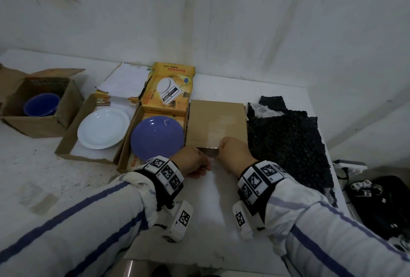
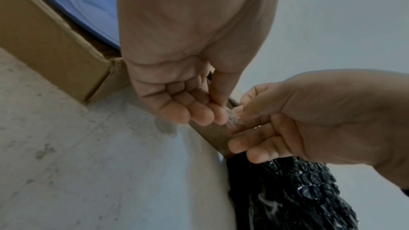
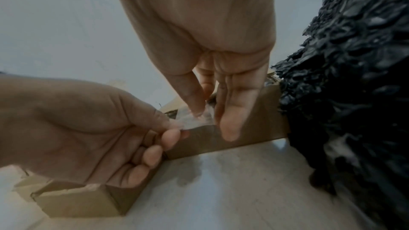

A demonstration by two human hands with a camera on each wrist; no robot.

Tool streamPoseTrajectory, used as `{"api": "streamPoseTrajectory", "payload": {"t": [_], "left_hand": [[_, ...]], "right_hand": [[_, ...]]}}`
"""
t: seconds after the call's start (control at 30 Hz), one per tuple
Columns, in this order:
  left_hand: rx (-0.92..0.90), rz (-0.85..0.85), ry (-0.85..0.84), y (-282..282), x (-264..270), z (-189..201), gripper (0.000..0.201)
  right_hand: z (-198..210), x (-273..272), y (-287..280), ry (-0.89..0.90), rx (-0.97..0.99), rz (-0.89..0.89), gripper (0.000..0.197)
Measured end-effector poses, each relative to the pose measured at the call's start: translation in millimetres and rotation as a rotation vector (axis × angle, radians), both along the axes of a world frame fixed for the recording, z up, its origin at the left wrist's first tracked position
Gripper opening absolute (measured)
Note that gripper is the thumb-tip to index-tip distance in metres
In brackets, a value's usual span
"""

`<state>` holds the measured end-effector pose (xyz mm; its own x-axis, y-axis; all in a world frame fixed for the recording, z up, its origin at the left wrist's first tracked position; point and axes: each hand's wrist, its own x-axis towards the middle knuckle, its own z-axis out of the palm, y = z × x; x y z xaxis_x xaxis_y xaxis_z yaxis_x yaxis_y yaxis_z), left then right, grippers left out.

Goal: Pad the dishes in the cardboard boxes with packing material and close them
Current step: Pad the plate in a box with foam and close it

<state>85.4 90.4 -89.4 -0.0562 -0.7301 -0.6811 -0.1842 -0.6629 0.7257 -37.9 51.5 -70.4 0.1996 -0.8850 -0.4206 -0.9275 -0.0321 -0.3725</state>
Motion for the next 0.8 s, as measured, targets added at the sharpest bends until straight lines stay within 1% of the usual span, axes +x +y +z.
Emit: {"api": "streamPoseTrajectory", "payload": {"t": [0.07,0.13,0.27,0.4,0.47,0.53,0.6,0.63,0.7,0.73,0.8], "left_hand": [[0.000,0.005,0.013,1.6,1.6,-0.3,0.016],[0.003,0.006,0.031,2.9,3.8,-1.2,0.015],[0.017,0.008,0.036,2.3,3.8,2.0,0.015],[0.076,-0.002,0.026,3.4,8.8,11.4,0.016],[0.051,-0.010,-0.056,2.0,18.3,18.6,0.014],[-0.041,-0.009,-0.211,-4.1,33.8,21.9,0.016],[-0.119,-0.071,-0.365,-12.8,49.7,21.6,0.019],[-0.120,-0.108,-0.402,-15.3,55.2,20.8,0.018],[-0.098,-0.187,-0.422,-17.1,57.6,19.8,0.015],[-0.104,-0.218,-0.440,-17.4,56.1,18.0,0.017],[-0.157,-0.227,-0.507,-19.3,51.0,13.9,0.022]], "right_hand": [[-3.5,1.6,2.9,-0.009,-0.027,-0.017,0.009],[-3.9,4.3,4.8,-0.034,-0.022,-0.057,0.006],[-2.7,4.5,3.8,-0.031,-0.036,-0.091,0.012],[-6.6,4.0,3.8,-0.017,-0.043,-0.101,0.017],[-7.8,5.2,3.1,-0.026,-0.039,-0.117,0.018],[-8.2,5.9,2.5,-0.025,-0.025,-0.142,0.018],[-9.0,7.1,2.5,-0.028,-0.022,-0.155,0.017],[-8.9,8.5,3.7,-0.028,-0.023,-0.155,0.015],[-10.4,10.5,5.3,-0.046,-0.022,-0.149,0.012],[-11.5,10.7,6.2,-0.063,-0.029,-0.154,0.013],[-9.4,10.0,9.0,-0.054,-0.050,-0.167,0.019]]}}
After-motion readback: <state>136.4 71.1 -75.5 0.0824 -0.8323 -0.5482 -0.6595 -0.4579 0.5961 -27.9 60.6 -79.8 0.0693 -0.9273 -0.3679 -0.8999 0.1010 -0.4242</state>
